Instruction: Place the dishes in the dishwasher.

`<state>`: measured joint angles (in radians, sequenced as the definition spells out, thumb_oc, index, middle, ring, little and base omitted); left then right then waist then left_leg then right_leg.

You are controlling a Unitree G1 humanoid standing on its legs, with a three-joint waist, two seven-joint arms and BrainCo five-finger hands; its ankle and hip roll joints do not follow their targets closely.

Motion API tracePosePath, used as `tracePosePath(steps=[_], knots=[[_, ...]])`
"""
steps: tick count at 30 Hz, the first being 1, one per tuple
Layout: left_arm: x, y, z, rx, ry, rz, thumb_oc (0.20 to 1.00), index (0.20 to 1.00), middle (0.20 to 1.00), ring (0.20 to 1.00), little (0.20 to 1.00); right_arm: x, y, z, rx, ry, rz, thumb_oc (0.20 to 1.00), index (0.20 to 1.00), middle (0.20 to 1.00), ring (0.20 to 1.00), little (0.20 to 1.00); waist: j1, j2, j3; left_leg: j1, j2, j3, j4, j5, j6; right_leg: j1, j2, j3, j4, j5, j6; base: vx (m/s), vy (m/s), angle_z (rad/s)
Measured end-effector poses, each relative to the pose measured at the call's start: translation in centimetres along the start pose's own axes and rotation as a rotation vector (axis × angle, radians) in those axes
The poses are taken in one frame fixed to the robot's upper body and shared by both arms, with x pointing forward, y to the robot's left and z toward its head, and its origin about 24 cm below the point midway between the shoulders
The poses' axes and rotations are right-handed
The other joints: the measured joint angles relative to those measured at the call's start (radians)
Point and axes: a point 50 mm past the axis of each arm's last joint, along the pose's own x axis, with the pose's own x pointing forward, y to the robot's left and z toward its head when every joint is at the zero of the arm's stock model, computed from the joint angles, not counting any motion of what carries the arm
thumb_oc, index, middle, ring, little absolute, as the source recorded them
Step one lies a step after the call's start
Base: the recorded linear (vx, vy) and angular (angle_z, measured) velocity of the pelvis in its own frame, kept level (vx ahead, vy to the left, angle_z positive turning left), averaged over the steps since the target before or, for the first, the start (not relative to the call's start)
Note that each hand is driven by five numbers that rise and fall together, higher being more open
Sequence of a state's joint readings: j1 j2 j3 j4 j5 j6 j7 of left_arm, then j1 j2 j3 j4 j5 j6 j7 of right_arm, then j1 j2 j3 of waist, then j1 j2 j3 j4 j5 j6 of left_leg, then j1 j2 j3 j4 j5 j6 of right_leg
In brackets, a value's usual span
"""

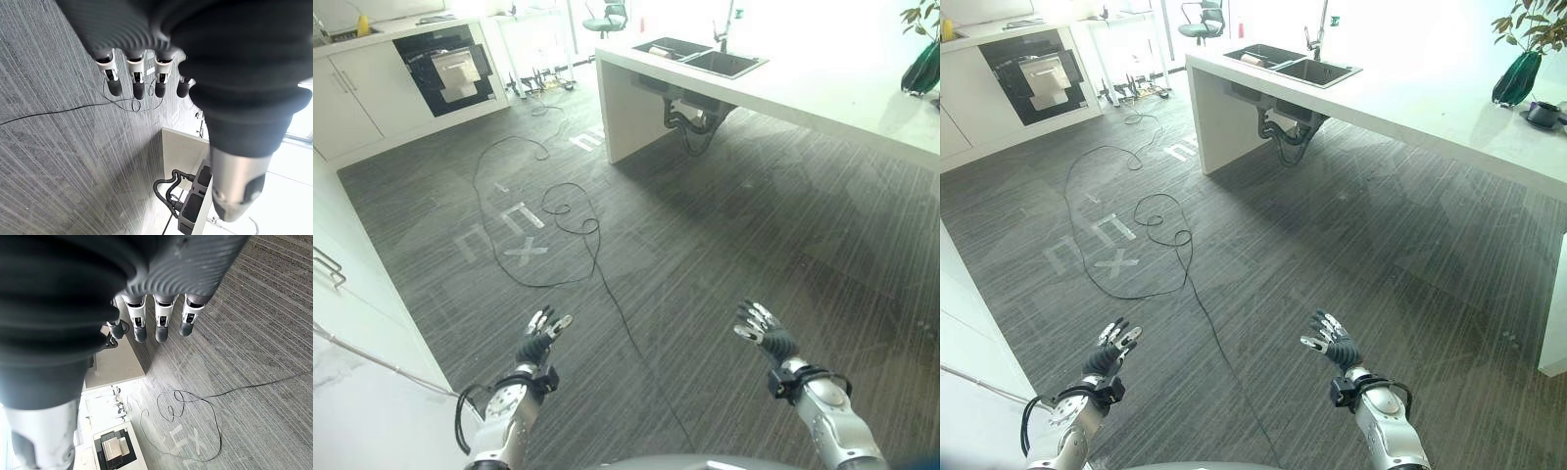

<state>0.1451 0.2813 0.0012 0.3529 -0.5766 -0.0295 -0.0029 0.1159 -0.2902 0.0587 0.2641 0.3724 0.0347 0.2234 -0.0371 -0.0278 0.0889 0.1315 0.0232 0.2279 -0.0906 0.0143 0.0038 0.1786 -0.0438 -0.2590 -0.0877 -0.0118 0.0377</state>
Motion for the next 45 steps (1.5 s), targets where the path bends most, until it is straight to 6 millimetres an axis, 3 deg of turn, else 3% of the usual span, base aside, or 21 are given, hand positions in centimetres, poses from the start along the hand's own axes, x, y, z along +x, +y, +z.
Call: tracePosePath(steps=[4,11,17,19,21,22,23,26,27,28,30,31,33,34,35,37,39,42,43,44,45], knots=[[0.0,0.0,0.1,0.0,-0.003,-0.001,1.0,1.0,1.0,1.0,1.0,-0.1,-0.5,0.5,-0.016,-0.012,-0.004,1.0,1.0,1.0,1.0,1.0,-0.003,-0.002,0.001,-0.001,0.0,0.0,0.004,0.0,0.0,-0.001,0.0,0.0,0.0,0.0,0.0,0.0,-0.04,0.0],[0.1,-0.2,1.4,-0.007,-0.063,-0.01,1.0,1.0,1.0,1.0,1.0,-0.8,-1.2,4.0,-0.075,-0.143,0.011,1.0,1.0,1.0,1.0,1.0,-0.012,-0.025,0.013,-0.007,0.012,0.003,0.006,0.005,-0.008,-0.007,0.011,0.003,-0.005,-0.002,-0.001,0.02,-0.122,-0.01],[0.0,-0.6,3.3,-0.015,-0.142,-0.036,1.0,1.0,1.0,1.0,1.0,-0.9,-0.9,5.3,-0.097,-0.192,0.041,1.0,1.0,1.0,1.0,1.0,-0.007,-0.009,0.028,-0.016,0.03,0.006,0.031,0.015,-0.037,-0.013,0.035,0.001,0.002,-0.019,-0.003,0.04,-0.179,0.01],[0.7,-0.9,4.6,-0.003,-0.178,-0.049,1.0,1.0,1.0,1.0,1.0,-0.6,-0.6,6.1,-0.105,-0.219,0.056,1.0,1.0,1.0,1.0,1.0,0.002,-0.071,0.091,-0.196,0.042,0.021,0.382,0.006,-0.075,-0.044,-0.014,0.004,0.054,-0.049,-0.052,0.06,-0.114,0.03],[0.7,-1.1,4.2,-0.012,-0.168,-0.055,1.0,1.0,1.0,1.0,1.0,-0.6,-0.7,7.6,-0.115,-0.274,0.065,1.0,1.0,1.0,1.0,1.0,0.01,-0.056,0.12,-0.315,0.101,0.037,0.621,0.027,-0.12,-0.027,-0.007,0.01,0.052,-0.045,-0.071,0.18,0.052,-0.08],[0.7,-1.3,4.0,-0.018,-0.162,-0.059,1.0,1.0,1.0,1.0,1.0,-0.7,-1.0,7.8,-0.101,-0.286,0.057,1.0,1.0,1.0,1.0,1.0,0.006,-0.047,0.129,-0.32,0.12,0.051,0.627,0.008,-0.11,-0.003,0.001,0.01,0.034,-0.042,-0.073,0.3,0.192,-0.05],[0.7,-1.3,3.9,-0.02,-0.163,-0.062,1.0,1.0,1.0,1.0,1.0,-0.7,-1.1,7.9,-0.101,-0.29,0.054,1.0,1.0,1.0,1.0,1.0,0.001,-0.035,0.129,-0.307,0.135,0.073,0.553,0.005,-0.109,0.006,0.006,0.01,0.025,-0.042,-0.07,0.33,0.228,-0.03],[0.5,-1.4,3.8,-0.031,-0.174,-0.059,1.0,1.0,1.0,1.0,1.0,-0.8,-1.2,8.0,-0.114,-0.288,0.066,1.0,1.0,1.0,1.0,1.0,-0.021,0.038,0.136,-0.168,0.204,0.157,0.015,0.031,-0.125,0.028,0.053,0.034,0.001,-0.023,-0.035,0.37,0.262,-0.17],[0.5,-1.4,3.8,-0.036,-0.175,-0.057,1.0,1.0,1.0,1.0,1.0,-0.9,-1.2,7.8,-0.112,-0.28,0.068,1.0,1.0,1.0,1.0,1.0,-0.031,0.042,0.135,-0.163,0.22,0.156,-0.007,0.05,-0.137,0.038,0.058,0.033,0.001,-0.024,-0.034,0.45,0.28,-0.25],[0.1,-1.2,3.4,-0.066,-0.183,-0.043,1.0,1.0,1.0,1.0,1.0,-1.4,-1.6,7.3,-0.124,-0.257,0.082,1.0,1.0,1.0,1.0,1.0,-0.031,0.041,0.137,-0.168,0.249,0.103,-0.005,0.089,-0.187,0.057,0.057,0.058,0.001,-0.043,-0.022,0.51,0.322,-0.27],[-0.7,-0.7,2.3,-0.091,-0.164,-0.02,1.0,1.0,1.0,1.0,1.0,-2.0,-2.2,6.8,-0.146,-0.227,0.086,1.0,1.0,1.0,1.0,1.0,-0.03,0.038,0.138,-0.176,0.274,0.103,0.0,0.099,-0.202,0.105,0.05,0.082,0.0,-0.077,-0.002,0.51,0.344,-0.36],[-1.1,-0.5,1.9,-0.11,-0.155,-0.011,1.0,1.0,1.0,1.0,1.0,-2.2,-2.5,7.0,-0.164,-0.222,0.09,1.0,1.0,1.0,1.0,1.0,-0.032,0.037,0.139,-0.177,0.273,0.112,0.0,0.102,-0.195,0.131,0.039,0.085,-0.002,-0.095,0.007,0.42,0.304,-0.54],[-1.2,0.0,3.1,-0.098,-0.2,-0.013,1.0,1.0,1.0,1.0,1.0,-2.4,-2.0,7.5,-0.171,-0.25,0.116,1.0,1.0,1.0,1.0,1.0,-0.007,-0.008,0.112,-0.126,0.198,0.167,0.001,0.212,-0.114,0.188,-0.053,0.108,0.001,-0.14,0.047,0.45,0.356,-0.53],[-0.8,0.1,4.9,-0.084,-0.26,-0.02,1.0,1.0,1.0,1.0,1.0,-2.5,-1.1,8.0,-0.166,-0.282,0.141,1.0,1.0,1.0,1.0,1.0,-0.005,-0.059,0.114,-0.108,0.133,0.169,0.001,0.185,-0.073,0.2,-0.108,0.093,0.024,-0.13,0.066,0.46,0.392,-0.1],[-0.6,-0.1,6.5,-0.07,-0.31,-0.038,1.0,1.0,1.0,1.0,1.0,-2.7,-0.4,8.5,-0.163,-0.315,0.157,1.0,1.0,1.0,1.0,1.0,-0.002,-0.076,0.114,-0.091,0.106,0.165,0.001,0.171,-0.04,0.197,-0.137,0.067,0.062,-0.111,0.079,0.39,0.358,0.21],[0.4,-2.1,9.3,-0.052,-0.406,-0.122,1.0,1.0,1.0,1.0,1.0,-2.7,1.1,9.4,-0.137,-0.389,0.177,1.0,1.0,1.0,1.0,1.0,0.005,-0.054,0.109,-0.037,0.074,0.144,0.001,0.115,0.007,0.106,-0.183,0.019,0.369,-0.029,0.142,0.39,0.362,0.61],[0.8,-3.4,10.6,-0.032,-0.45,-0.19,1.0,1.0,1.0,1.0,1.0,-2.6,1.1,9.6,-0.118,-0.406,0.146,1.0,1.0,1.0,1.0,1.0,0.007,-0.034,0.098,-0.01,0.038,0.096,0.002,0.06,0.035,-0.062,-0.263,0.037,0.716,0.149,0.199,0.33,0.279,0.91],[0.4,-2.5,10.9,0.036,-0.455,-0.176,1.0,1.0,1.0,1.0,1.0,-2.3,1.2,9.4,-0.087,-0.412,0.125,1.0,1.0,1.0,1.0,1.0,0.042,-0.008,0.082,0.014,0.018,0.054,0.003,0.013,0.081,-0.281,-0.291,0.023,0.962,0.126,0.158,0.33,0.202,0.52],[-0.1,-2.0,10.6,0.034,-0.449,-0.16,1.0,1.0,1.0,1.0,1.0,-2.1,1.3,9.8,-0.091,-0.423,0.121,1.0,1.0,1.0,1.0,1.0,0.045,0.033,0.091,0.038,0.035,0.049,0.003,-0.023,0.108,-0.397,-0.28,0.008,1.033,0.068,0.135,0.37,0.014,0.1],[-0.1,-1.9,10.3,0.032,-0.442,-0.153,1.0,1.0,1.0,1.0,1.0,-2.0,1.3,10.0,-0.092,-0.431,0.121,1.0,1.0,1.0,1.0,1.0,0.045,0.049,0.095,0.053,0.038,0.053,0.003,-0.03,0.108,-0.446,-0.282,0.002,1.062,0.053,0.126,0.38,-0.053,0.0],[-0.3,-2.0,9.8,0.032,-0.421,-0.158,1.0,1.0,1.0,1.0,1.0,-2.1,1.0,9.9,-0.107,-0.424,0.112,1.0,1.0,1.0,1.0,1.0,0.032,0.081,0.094,0.083,0.051,0.054,0.002,-0.048,0.083,-0.488,-0.232,-0.01,0.959,-0.015,0.125,0.4,-0.147,0.3]])
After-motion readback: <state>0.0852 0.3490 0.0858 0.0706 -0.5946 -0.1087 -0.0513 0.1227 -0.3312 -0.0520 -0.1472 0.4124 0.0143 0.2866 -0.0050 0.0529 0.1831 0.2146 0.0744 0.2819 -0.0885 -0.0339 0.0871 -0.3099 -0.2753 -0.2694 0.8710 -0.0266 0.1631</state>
